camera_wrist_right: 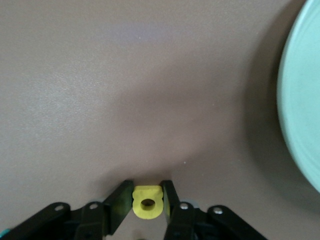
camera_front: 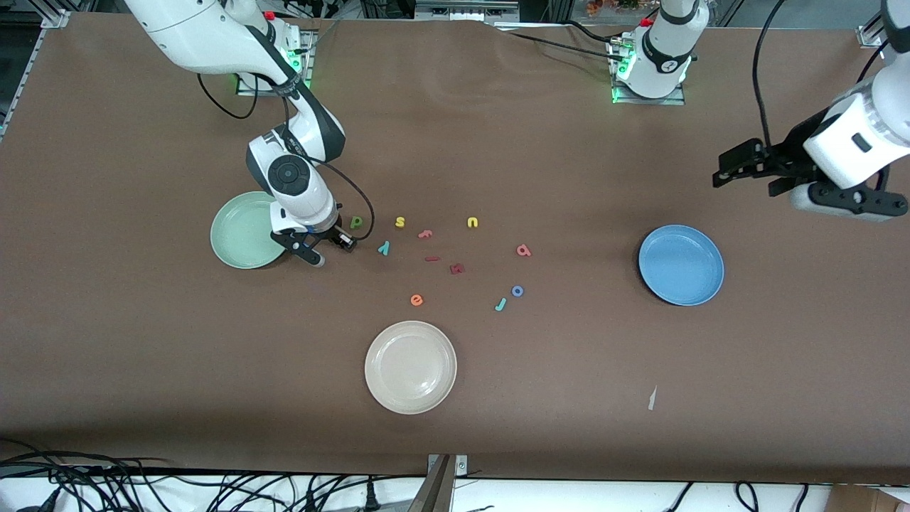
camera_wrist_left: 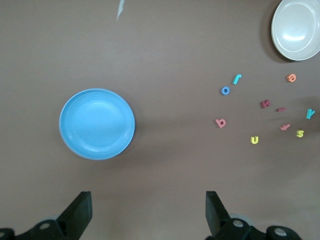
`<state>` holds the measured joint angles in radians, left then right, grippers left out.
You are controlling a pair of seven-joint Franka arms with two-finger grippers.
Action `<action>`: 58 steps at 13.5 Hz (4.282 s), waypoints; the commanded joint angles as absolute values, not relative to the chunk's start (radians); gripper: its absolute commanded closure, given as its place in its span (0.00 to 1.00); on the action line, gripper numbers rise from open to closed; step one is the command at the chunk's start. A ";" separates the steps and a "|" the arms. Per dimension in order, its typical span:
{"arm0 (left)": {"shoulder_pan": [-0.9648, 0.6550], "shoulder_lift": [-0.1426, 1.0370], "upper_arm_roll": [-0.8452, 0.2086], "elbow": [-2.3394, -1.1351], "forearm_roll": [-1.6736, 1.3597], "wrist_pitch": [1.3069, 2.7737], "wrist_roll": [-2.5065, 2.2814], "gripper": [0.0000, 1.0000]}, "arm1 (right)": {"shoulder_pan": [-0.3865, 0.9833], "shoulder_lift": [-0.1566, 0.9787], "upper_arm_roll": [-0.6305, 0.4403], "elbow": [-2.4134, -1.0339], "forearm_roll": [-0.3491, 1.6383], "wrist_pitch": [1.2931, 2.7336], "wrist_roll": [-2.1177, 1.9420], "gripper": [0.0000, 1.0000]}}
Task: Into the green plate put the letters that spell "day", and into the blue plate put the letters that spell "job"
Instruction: 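Grasp the yellow letter with the right gripper while the left gripper moves out, then drop the yellow letter on the green plate while the left gripper reaches letters, then grasp the green letter with the right gripper while the left grasps pink letter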
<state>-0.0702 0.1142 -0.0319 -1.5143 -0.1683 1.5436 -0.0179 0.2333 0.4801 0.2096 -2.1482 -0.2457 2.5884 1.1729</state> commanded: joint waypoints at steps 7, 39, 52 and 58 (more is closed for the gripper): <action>-0.254 0.300 -0.018 -1.587 -0.181 1.767 -0.026 0.00 | 0.232 0.312 0.074 -2.132 -0.262 2.355 0.802 0.94; -0.540 0.601 -0.015 -1.874 -0.144 2.480 -0.032 0.06 | 0.324 0.445 0.233 -2.212 -0.236 2.599 1.344 0.44; -0.566 0.606 -0.015 -1.905 -0.143 2.482 -0.032 0.15 | 0.325 0.324 0.105 -2.045 -0.233 2.183 0.947 0.92; -0.581 0.626 -0.017 -1.899 -0.141 2.517 -0.032 0.35 | 0.322 0.230 -0.161 -2.213 -0.068 2.229 0.384 0.92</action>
<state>-0.5647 0.6253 -0.0269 -1.8923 -0.1210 2.4960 -0.0343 0.3147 0.2902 -0.1092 -2.1130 -0.1556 2.1813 0.5261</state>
